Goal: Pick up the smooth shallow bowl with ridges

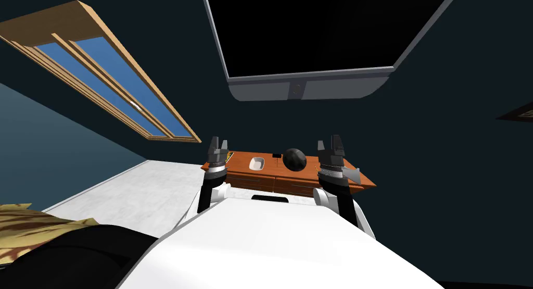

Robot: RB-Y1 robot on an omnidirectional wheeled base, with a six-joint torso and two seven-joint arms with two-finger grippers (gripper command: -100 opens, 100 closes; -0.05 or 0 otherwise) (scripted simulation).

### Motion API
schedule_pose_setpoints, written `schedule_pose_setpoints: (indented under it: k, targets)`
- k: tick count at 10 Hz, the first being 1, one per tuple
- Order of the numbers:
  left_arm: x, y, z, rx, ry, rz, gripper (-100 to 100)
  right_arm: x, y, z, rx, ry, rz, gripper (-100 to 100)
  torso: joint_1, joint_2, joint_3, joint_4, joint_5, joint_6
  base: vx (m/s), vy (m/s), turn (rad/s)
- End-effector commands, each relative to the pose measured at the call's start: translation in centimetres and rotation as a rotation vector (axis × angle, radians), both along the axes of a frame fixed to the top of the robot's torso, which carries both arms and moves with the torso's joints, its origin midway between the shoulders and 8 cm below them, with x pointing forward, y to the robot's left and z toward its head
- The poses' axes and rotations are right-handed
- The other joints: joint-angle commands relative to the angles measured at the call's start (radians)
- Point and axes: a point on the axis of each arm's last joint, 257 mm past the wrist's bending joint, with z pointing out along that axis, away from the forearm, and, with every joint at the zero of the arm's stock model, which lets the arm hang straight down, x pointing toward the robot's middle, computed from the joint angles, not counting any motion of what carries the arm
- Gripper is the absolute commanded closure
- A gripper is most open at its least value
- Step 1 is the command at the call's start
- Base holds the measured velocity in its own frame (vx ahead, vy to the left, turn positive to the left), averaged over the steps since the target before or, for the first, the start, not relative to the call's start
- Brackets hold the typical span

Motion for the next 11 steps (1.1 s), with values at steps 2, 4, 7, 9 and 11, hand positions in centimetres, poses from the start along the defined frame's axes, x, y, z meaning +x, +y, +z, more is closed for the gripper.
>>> schedule_pose_setpoints:
  k: [2,4,7,9,11]
  targets:
    - [1.6,0.8,-2.5,0.025,0.08,0.014,-100,0.0,0.0,0.0,0.0,0.0,0.0,0,0.003,0.001,0.0,0.0,0.001,0.0,-0.026,0.065,-0.129]
    - [2.7,1.6,-4.6,0.036,0.142,0.029,-100,0.0,0.0,0.0,0.0,0.0,0.0,0,0.006,0.002,0.001,0.0,0.001,0.0,-0.032,0.079,-0.094]
    - [4.6,3.4,-8.7,0.045,0.258,0.062,-100,0.0,0.0,0.0,0.0,0.0,0.0,0,0.005,0.001,0.001,0.0,0.001,0.0,-0.03,0.067,-0.112]
    - [5.8,4.8,-11.6,0.046,0.34,0.087,-100,0.0,0.0,0.0,0.0,0.0,0.0,0,0.006,0.002,0.001,0.001,0.001,0.0,-0.049,0.077,-0.147]
    - [6.4,5.6,-13.6,0.042,0.391,0.101,-100,0.0,0.0,0.0,0.0,0.0,0.0,0,0.005,0.002,0.001,0.0,0.001,0.0,-0.03,0.05,-0.062]
